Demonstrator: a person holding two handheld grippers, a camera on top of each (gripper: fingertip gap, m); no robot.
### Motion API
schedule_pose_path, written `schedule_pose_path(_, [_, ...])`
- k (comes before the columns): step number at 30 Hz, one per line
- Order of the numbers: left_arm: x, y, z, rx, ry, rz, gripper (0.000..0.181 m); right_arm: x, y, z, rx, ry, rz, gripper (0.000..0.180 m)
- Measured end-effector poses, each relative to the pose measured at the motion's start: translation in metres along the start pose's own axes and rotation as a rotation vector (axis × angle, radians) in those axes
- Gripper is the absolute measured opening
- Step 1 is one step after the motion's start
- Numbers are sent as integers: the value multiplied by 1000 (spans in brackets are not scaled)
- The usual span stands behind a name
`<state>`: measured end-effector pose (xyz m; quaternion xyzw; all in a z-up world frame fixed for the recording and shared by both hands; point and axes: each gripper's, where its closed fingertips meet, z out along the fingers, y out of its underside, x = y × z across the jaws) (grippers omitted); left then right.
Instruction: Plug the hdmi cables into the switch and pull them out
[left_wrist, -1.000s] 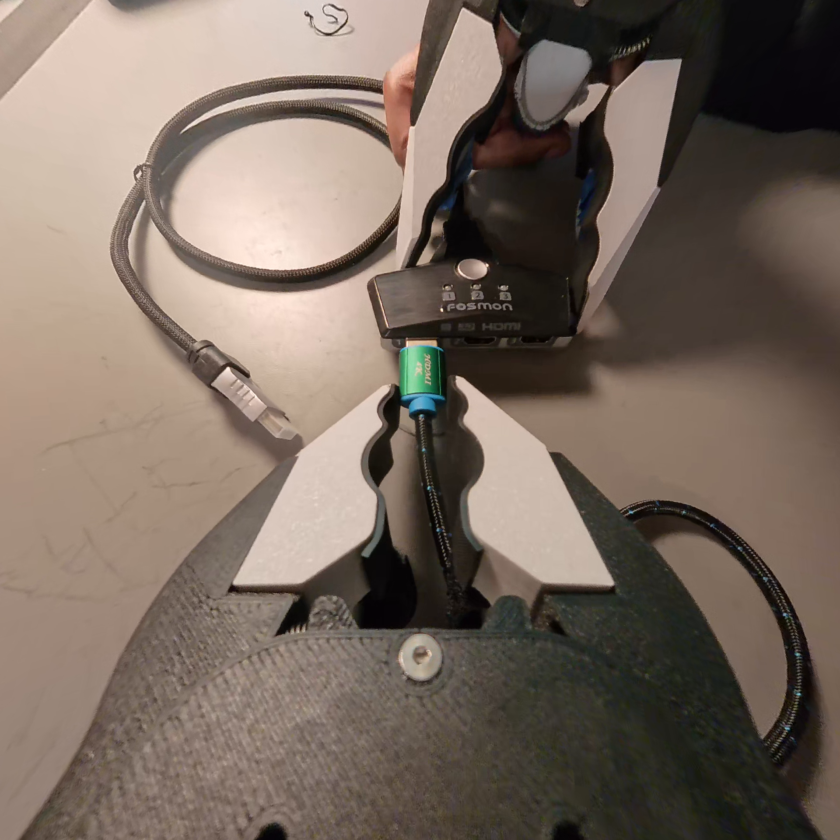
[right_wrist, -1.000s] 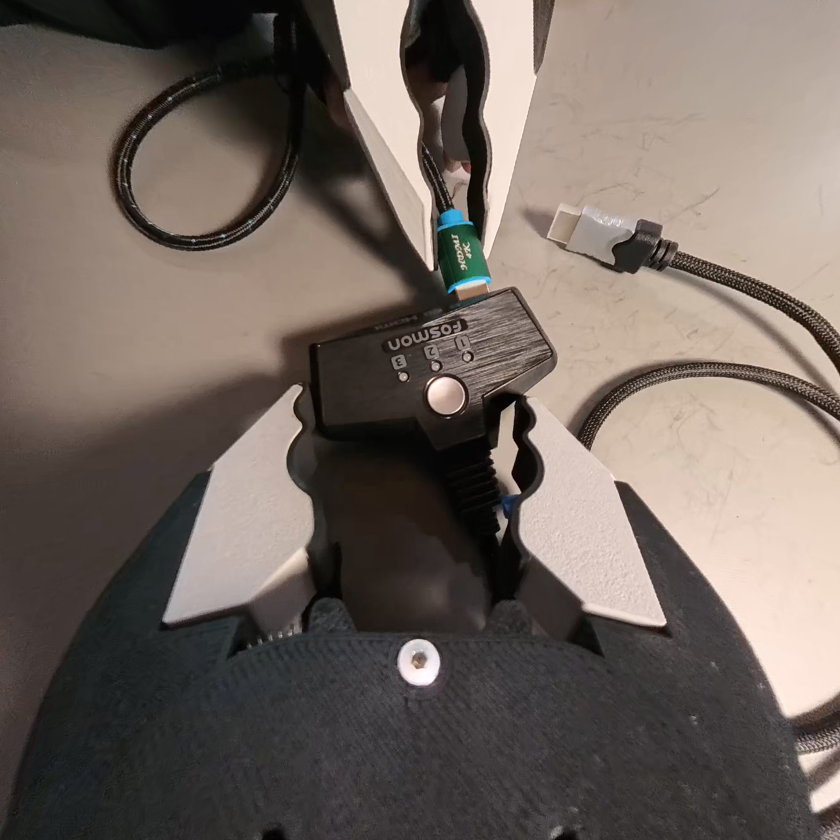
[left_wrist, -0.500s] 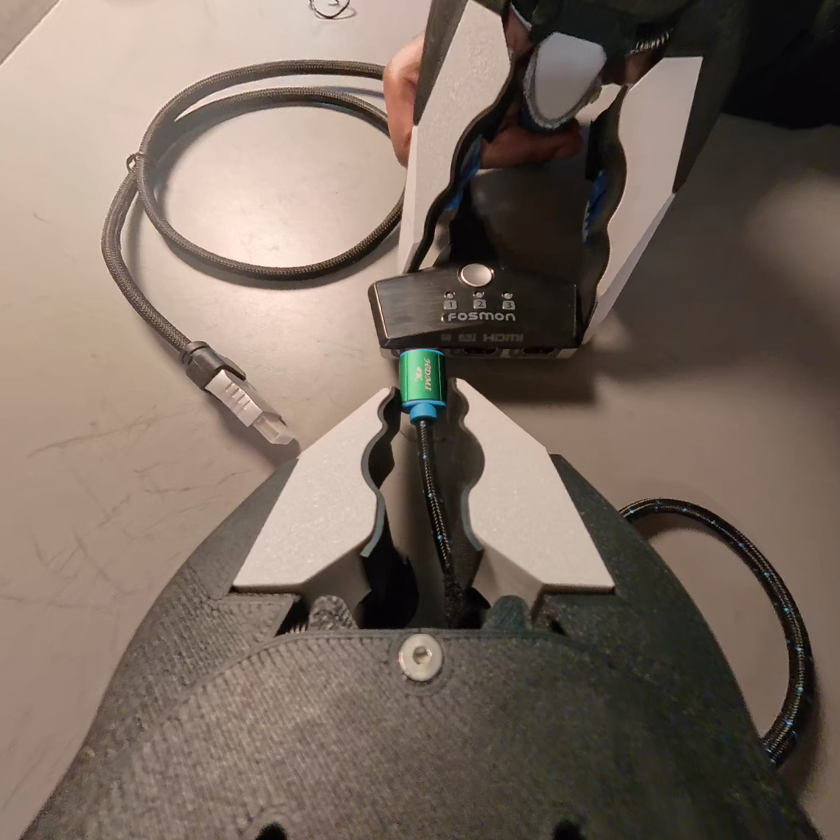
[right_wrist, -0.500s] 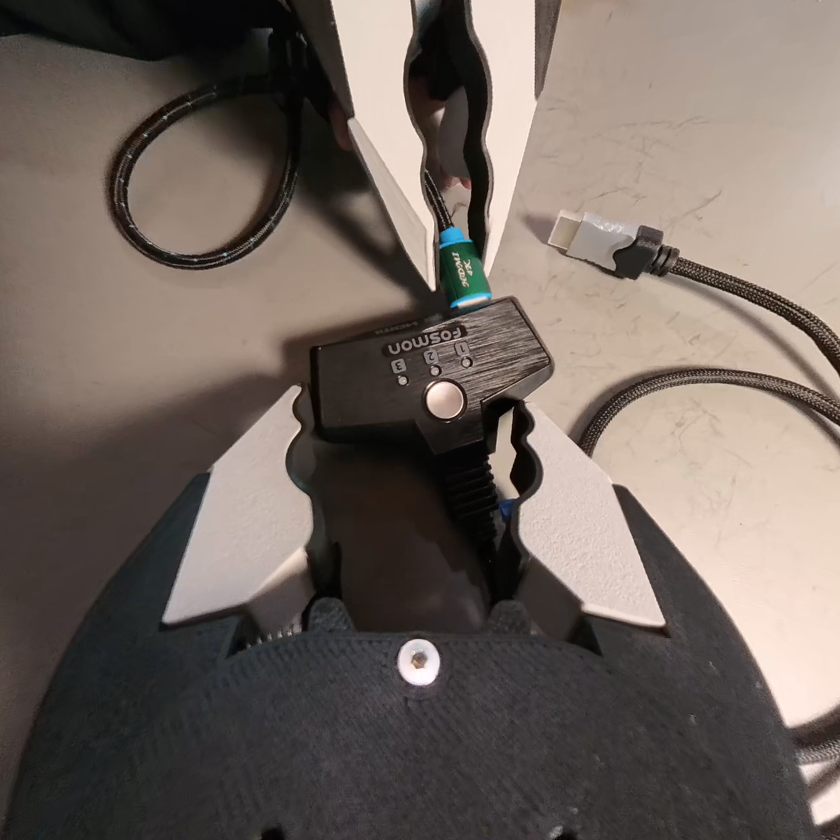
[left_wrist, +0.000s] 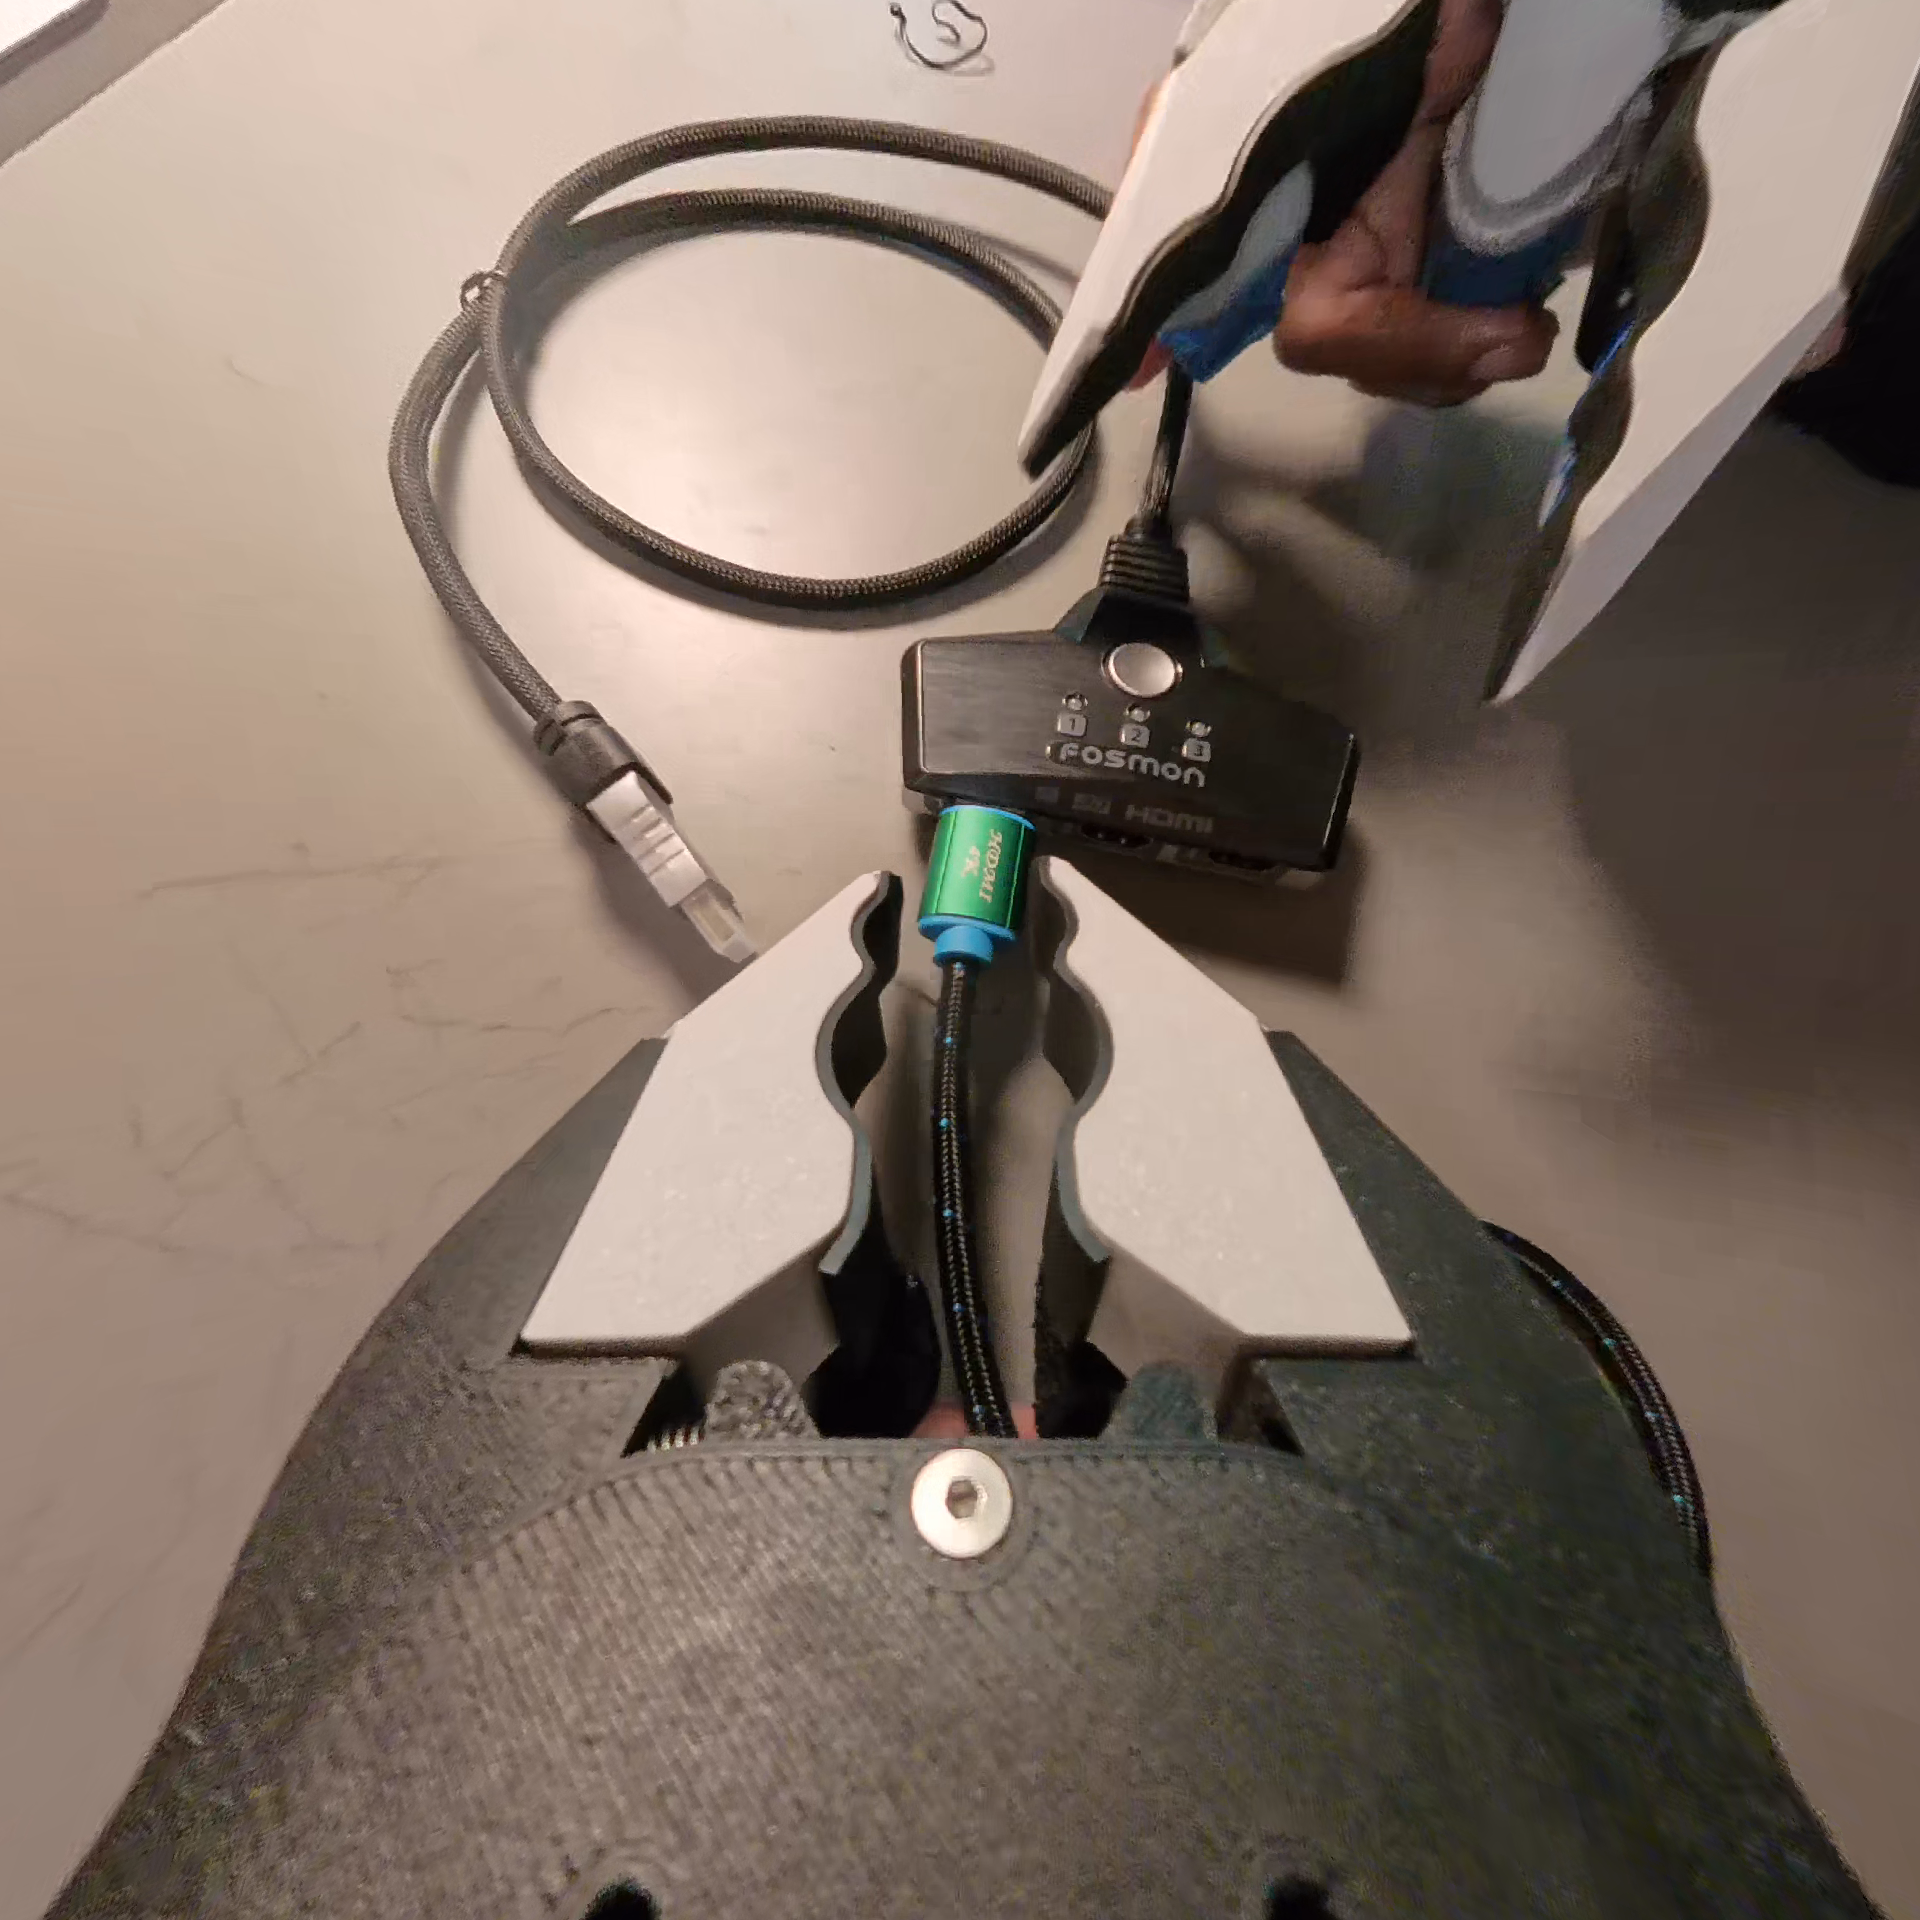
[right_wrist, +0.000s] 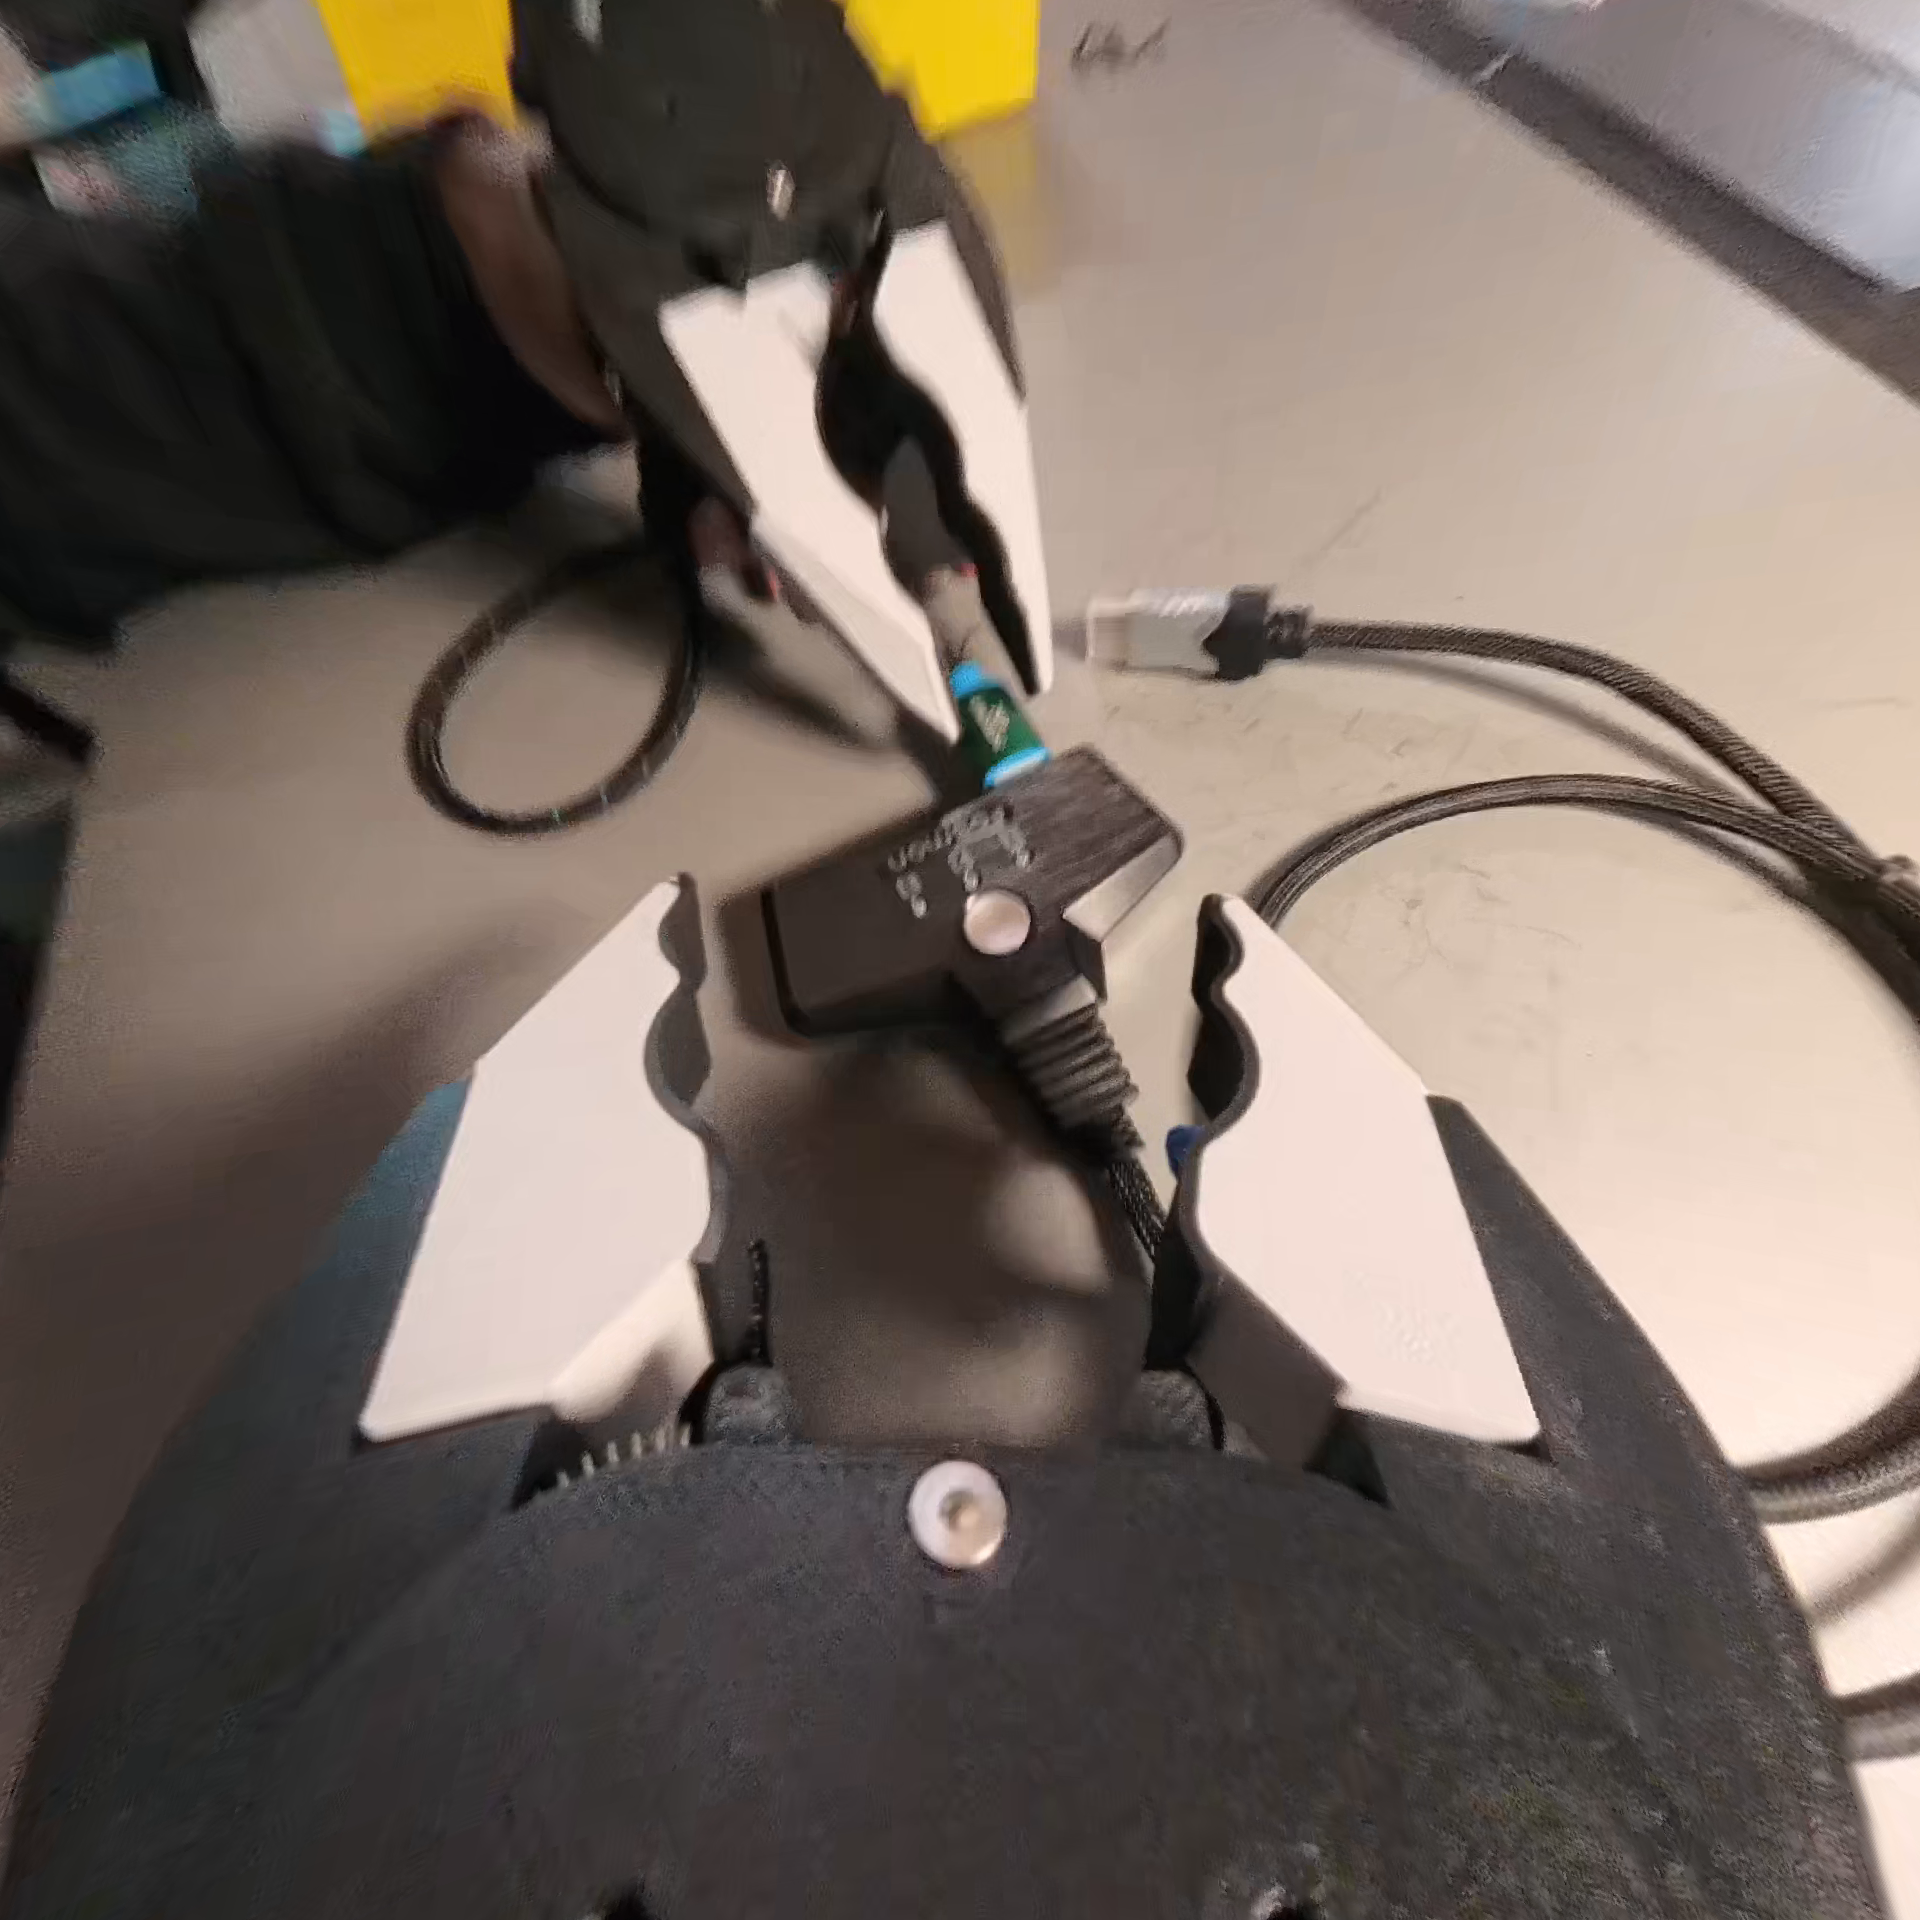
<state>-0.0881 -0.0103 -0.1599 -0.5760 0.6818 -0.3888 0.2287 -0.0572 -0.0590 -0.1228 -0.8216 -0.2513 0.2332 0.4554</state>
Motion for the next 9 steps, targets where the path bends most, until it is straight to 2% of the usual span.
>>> schedule_pose_path(1, [-1, -2, -2, 16, 6, -14, 26, 1, -16, -5, 98, -1, 73, 97])
schedule_pose_path(5, [-8, -7, -6, 60, -17, -58, 26, 4, -98, -40, 620, -26, 464, 111])
schedule_pose_path(7, [-16, -12, -9, 94, -53, -78, 27, -7, -139, -79, 972, -159, 665, 96])
schedule_pose_path(9, [-21, -15, -11, 119, -68, -101, 26, -27, -165, -119, 1242, -258, 723, 89])
